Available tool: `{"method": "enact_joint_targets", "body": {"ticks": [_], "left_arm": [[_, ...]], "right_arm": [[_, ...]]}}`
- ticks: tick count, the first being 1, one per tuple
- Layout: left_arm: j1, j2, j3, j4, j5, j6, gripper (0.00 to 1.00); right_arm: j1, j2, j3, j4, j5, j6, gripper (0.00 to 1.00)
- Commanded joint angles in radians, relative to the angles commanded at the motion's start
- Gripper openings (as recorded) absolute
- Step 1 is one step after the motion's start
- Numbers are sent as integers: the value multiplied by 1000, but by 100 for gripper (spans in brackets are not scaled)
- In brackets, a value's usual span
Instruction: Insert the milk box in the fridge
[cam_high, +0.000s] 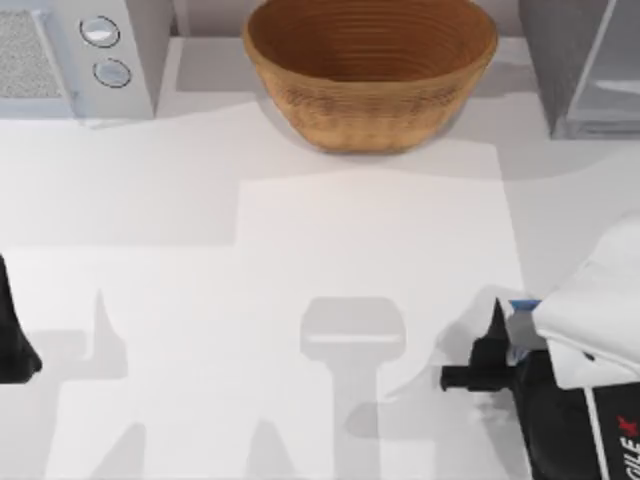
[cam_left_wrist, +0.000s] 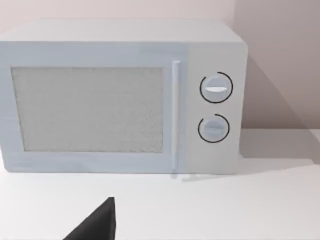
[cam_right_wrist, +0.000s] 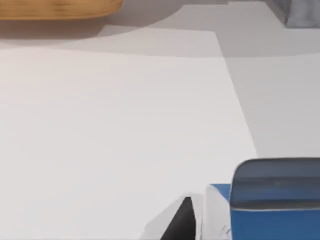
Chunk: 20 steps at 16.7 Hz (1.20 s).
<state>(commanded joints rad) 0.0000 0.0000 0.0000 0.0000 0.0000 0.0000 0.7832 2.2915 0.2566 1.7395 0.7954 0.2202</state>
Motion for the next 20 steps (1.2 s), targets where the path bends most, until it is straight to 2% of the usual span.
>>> {"method": "enact_joint_targets", "body": {"ticks": [5, 15, 20], "left_arm": [[0, 0, 0, 0, 0, 0, 100], [0, 0, 0, 0, 0, 0, 100], [0, 0, 0, 0, 0, 0, 100]], "right_arm": [[0, -150, 16, -159, -2, 0, 0], [3, -860, 84, -971, -11, -2, 0], [4, -1055, 111, -1167, -12, -1, 0]]}}
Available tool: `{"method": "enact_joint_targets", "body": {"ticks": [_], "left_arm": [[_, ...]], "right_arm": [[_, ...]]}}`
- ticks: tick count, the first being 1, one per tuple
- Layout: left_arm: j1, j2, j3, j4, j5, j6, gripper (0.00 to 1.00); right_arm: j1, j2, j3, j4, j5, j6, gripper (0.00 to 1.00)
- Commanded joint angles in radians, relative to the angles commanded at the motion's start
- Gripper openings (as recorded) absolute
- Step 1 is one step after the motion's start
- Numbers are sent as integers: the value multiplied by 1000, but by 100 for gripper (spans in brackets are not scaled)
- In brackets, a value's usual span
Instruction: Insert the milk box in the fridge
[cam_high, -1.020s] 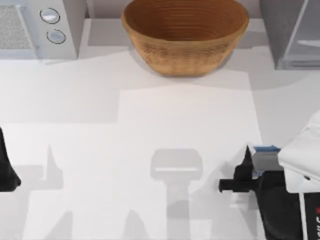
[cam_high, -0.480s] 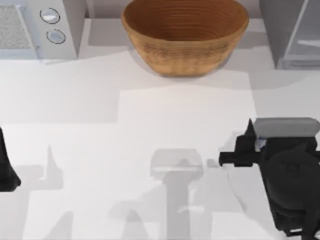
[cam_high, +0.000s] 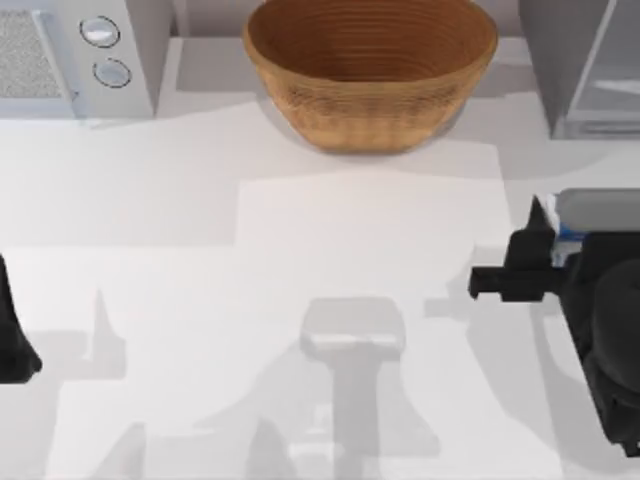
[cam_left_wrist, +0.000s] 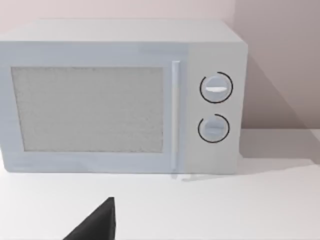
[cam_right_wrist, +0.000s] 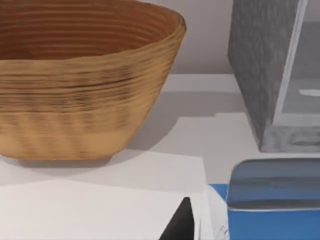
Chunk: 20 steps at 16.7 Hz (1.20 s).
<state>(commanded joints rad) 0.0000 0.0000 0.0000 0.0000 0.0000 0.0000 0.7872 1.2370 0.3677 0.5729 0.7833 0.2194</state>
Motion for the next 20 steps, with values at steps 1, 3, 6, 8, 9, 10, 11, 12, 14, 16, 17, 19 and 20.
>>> {"method": "enact_joint_targets", "body": {"ticks": [1, 3, 6, 8, 9, 10, 11, 12, 14, 16, 17, 19, 20], "left_arm": [[0, 0, 0, 0, 0, 0, 100], [0, 0, 0, 0, 0, 0, 100], [0, 0, 0, 0, 0, 0, 100], [0, 0, 0, 0, 0, 0, 100], [0, 0, 0, 0, 0, 0, 100], [0, 0, 0, 0, 0, 0, 100], [0, 0, 0, 0, 0, 0, 100], [0, 0, 0, 0, 0, 0, 100], [0, 0, 0, 0, 0, 0, 100], [0, 0, 0, 0, 0, 0, 100], [0, 0, 0, 0, 0, 0, 100], [0, 0, 0, 0, 0, 0, 100], [0, 0, 0, 0, 0, 0, 100]], "right_arm": [[0, -7, 1, -7, 0, 0, 0], [0, -7, 1, -7, 0, 0, 0], [-2, -4, -2, -5, 0, 2, 0], [-34, -32, -17, -27, -11, -4, 0], [-64, -60, -31, -47, -27, -11, 0], [-102, -98, -46, -69, -53, -18, 0], [-140, -145, -62, -94, -86, -27, 0], [-171, -202, -77, -119, -123, -37, 0], [-225, -338, -102, -160, -213, -58, 0], [-293, -470, -120, -199, -300, -75, 0], [-329, -524, -132, -220, -331, -82, 0], [-395, -620, -164, -267, -371, -101, 0], [-431, -676, -186, -294, -392, -113, 0]]}}
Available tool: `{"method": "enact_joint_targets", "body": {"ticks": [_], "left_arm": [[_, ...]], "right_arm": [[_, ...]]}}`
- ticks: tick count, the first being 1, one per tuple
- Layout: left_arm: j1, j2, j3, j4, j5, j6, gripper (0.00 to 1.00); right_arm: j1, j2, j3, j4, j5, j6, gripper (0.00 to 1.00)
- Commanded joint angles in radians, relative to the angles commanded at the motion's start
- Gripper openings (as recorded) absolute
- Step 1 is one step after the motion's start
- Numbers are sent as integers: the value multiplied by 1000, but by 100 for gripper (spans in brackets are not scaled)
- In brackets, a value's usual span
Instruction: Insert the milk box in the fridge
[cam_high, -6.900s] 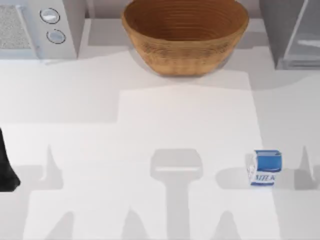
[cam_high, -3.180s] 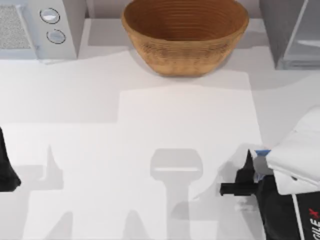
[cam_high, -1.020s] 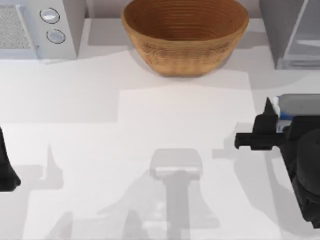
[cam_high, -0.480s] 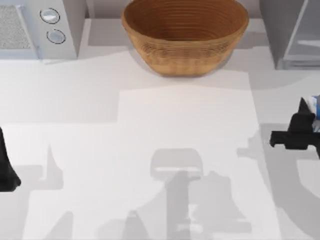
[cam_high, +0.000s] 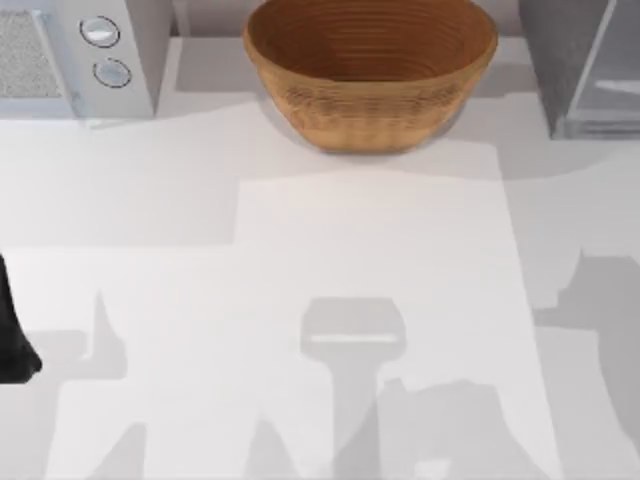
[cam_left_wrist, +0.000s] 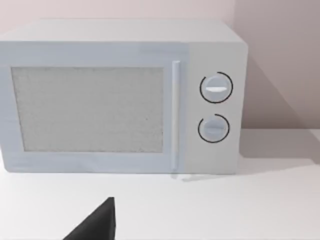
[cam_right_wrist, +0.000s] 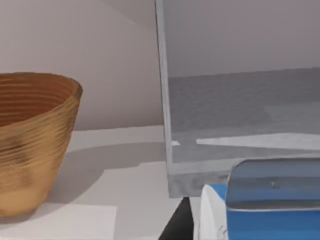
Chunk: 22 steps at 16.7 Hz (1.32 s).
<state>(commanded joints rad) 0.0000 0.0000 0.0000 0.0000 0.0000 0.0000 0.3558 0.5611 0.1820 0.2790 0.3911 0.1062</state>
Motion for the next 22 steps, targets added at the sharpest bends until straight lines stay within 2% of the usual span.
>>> {"method": "enact_joint_targets", "body": {"ticks": [5, 9, 17, 22], "left_arm": [[0, 0, 0, 0, 0, 0, 100], [0, 0, 0, 0, 0, 0, 100], [0, 0, 0, 0, 0, 0, 100], [0, 0, 0, 0, 0, 0, 100]], "right_arm": [[-213, -363, -105, -162, -214, -73, 0], [-340, -538, -170, -261, -368, -108, 0], [-354, -547, -173, -269, -392, -103, 0], [-385, -338, -44, -111, -431, -96, 0]]}}
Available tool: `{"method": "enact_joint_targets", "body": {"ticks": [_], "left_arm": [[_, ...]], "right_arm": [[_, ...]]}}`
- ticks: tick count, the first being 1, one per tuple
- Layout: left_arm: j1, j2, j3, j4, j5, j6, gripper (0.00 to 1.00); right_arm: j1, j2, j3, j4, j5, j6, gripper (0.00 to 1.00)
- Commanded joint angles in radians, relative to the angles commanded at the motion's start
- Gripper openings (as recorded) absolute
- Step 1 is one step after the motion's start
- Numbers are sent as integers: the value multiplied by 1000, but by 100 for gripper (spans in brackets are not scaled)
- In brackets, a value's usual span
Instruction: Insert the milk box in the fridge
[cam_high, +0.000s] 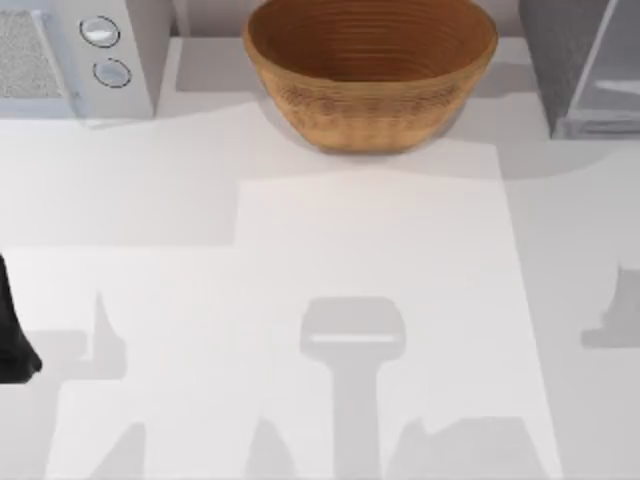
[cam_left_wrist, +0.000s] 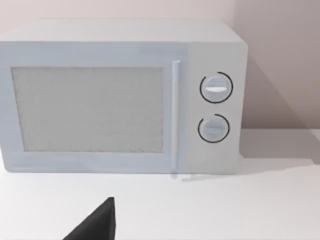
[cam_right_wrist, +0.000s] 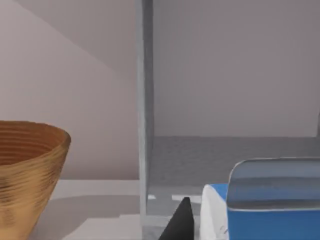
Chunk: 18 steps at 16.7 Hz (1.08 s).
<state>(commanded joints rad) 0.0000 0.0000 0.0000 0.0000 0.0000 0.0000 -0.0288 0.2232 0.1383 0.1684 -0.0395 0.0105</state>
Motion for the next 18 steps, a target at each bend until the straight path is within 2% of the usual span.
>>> {"method": "enact_joint_targets", "body": {"ticks": [4, 13, 18], "left_arm": [[0, 0, 0, 0, 0, 0, 100], [0, 0, 0, 0, 0, 0, 100], [0, 0, 0, 0, 0, 0, 100]], "right_arm": [[-48, 355, 176, 216, -49, 4, 0], [-172, 1446, 610, 752, -166, 6, 0], [-227, 1829, 780, 961, -205, 6, 0]]}}
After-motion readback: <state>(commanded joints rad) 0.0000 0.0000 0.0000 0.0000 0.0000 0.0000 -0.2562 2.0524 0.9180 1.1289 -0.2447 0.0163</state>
